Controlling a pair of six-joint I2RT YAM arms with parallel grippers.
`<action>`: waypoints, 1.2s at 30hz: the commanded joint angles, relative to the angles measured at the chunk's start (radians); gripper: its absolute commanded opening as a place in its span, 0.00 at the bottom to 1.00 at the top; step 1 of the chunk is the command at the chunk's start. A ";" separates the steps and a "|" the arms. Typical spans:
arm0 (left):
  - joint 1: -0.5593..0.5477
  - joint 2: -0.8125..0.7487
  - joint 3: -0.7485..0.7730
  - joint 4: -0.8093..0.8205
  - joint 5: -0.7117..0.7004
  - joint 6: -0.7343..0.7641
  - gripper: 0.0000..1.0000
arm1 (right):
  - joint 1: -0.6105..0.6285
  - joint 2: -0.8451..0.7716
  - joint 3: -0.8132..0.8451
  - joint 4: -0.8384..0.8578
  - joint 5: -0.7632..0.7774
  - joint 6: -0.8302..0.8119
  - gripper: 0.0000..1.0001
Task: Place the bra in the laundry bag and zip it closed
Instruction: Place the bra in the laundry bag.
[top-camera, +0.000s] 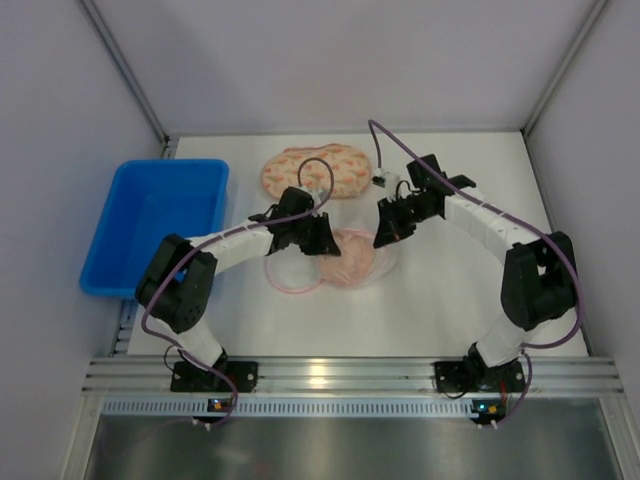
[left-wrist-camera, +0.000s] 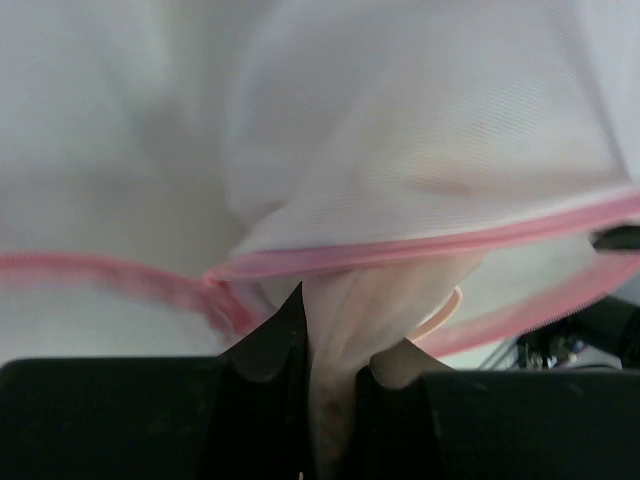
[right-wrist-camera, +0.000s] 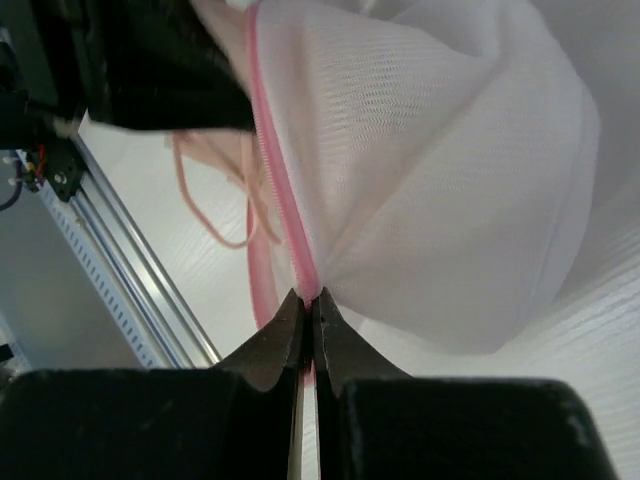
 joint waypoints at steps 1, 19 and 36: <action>0.100 -0.028 0.075 -0.110 -0.185 -0.009 0.00 | 0.019 -0.073 -0.023 0.042 -0.101 0.025 0.00; -0.229 -0.008 0.230 -0.360 -0.720 -0.054 0.00 | 0.108 0.085 -0.031 0.178 -0.273 0.222 0.00; -0.289 0.338 0.414 -0.388 -0.731 -0.153 0.30 | -0.124 -0.034 -0.273 0.205 -0.259 0.292 0.00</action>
